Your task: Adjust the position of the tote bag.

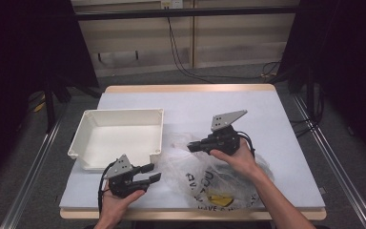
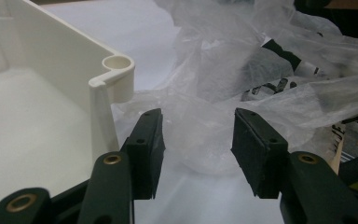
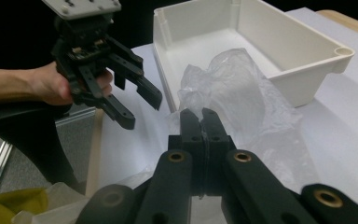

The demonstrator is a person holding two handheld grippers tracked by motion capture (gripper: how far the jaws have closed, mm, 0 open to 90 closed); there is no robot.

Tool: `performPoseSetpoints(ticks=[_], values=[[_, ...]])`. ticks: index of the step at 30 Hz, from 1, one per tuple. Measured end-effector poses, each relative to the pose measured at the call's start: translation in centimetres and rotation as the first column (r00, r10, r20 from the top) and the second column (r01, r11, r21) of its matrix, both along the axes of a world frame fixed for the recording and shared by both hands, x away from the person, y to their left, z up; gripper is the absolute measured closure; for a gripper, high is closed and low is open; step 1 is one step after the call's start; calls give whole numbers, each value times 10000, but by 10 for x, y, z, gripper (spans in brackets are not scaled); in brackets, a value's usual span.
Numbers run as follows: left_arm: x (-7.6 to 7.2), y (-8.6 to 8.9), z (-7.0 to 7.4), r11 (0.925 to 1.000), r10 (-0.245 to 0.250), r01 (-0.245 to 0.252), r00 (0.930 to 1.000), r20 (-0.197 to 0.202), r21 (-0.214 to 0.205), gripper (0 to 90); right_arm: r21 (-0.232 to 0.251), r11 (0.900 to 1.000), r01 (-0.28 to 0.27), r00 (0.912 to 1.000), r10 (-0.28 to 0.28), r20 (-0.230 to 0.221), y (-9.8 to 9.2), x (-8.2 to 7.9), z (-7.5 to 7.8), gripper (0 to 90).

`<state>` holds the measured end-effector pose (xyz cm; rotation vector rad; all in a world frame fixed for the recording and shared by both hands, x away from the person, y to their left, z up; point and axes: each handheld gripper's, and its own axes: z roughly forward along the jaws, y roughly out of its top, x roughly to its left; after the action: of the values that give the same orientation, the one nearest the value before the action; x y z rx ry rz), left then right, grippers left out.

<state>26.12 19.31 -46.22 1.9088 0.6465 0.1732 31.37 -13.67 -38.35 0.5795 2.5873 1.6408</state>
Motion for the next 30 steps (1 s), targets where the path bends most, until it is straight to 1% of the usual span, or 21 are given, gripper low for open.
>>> performPoseSetpoints(ticks=[2,4,5,6,7,8,10,12,14,18,19,20,21,22,23,24,25,27,28,29,30], values=[[2,-3,-2,10000,-53,53,9999,-86,36,559,79,10000,3,10000,-4,71,-1,-2,1,900],[4,-4,-2,9999,30,-30,10000,-32,163,599,96,10000,-1,9999,0,102,-2,-4,2,900],[5,-4,-3,9999,24,-23,10000,-41,170,601,96,10000,5,9999,-6,136,-2,-5,1,900],[7,-5,-4,9997,38,-37,10000,-24,252,640,136,9999,27,9999,-29,146,-4,-6,1,900],[8,-6,-4,9994,163,-160,9998,-86,306,640,136,9999,27,9999,-29,146,-4,-6,1,900],[10,-6,-5,9996,67,-63,9999,-146,264,640,150,9999,58,9998,-61,173,-5,-6,1,900],[12,-8,-6,9993,153,-147,9997,-182,357,640,289,9994,166,9997,-171,191,-9,-7,1,900],[15,-8,-8,9996,153,-146,9995,-291,255,639,319,9992,260,9994,-267,207,-13,-8,1,900],[17,-11,-9,9997,161,-154,9989,-434,163,617,348,9987,359,9989,-369,278,-18,-10,2,900],[18,-16,-11,9992,-15,32,9990,-440,393,620,428,9982,409,9986,-423,331,-22,-12,4,900],[19,-17,-11,9992,-122,139,9989,-458,384,635,459,9981,409,9986,-424,320,-23,-13,4,900],[20,-17,-12,9991,-174,192,9988,-464,385,705,471,9978,459,9981,-477,391,-25,-14,5,900],[20,-18,-12,9993,-167,183,9987,-486,338,745,511,9976,460,9981,-480,385,-26,-15,6,900],[21,-18,-12,9990,-276,295,9983,-521,349,745,511,9976,460,9981,-480,385,-26,-15,6,900],[21,-19,-12,9988,-243,263,9986,-471,404,794,493,9975,497,9978,-518,425,-27,-15,6,900],[21,-20,-11,9986,-335,353,9984,-446,391,842,501,9975,491,9978,-512,427,-28,-16,6,900],[21,-20,-11,9985,-428,445,9978,-512,332,876,493,9975,508,9976,-529,436,-29,-18,6,900],[20,-21,-10,9979,-511,529,9975,-498,366,900,517,9971,555,9972,-579,475,-32,-20,6,900],[19,-21,-9,9981,-553,567,9970,-539,242,900,516,9969,595,9968,-620,495,-34,-21,5,900],[19,-20,-8,9979,-595,607,9971,-464,232,900,578,9964,627,9966,-656,489,-36,-22,5,900],[18,-20,-6,9978,-648,654,9969,-456,107,900,631,9956,698,9961,-730,502,-38,-23,4,900]])
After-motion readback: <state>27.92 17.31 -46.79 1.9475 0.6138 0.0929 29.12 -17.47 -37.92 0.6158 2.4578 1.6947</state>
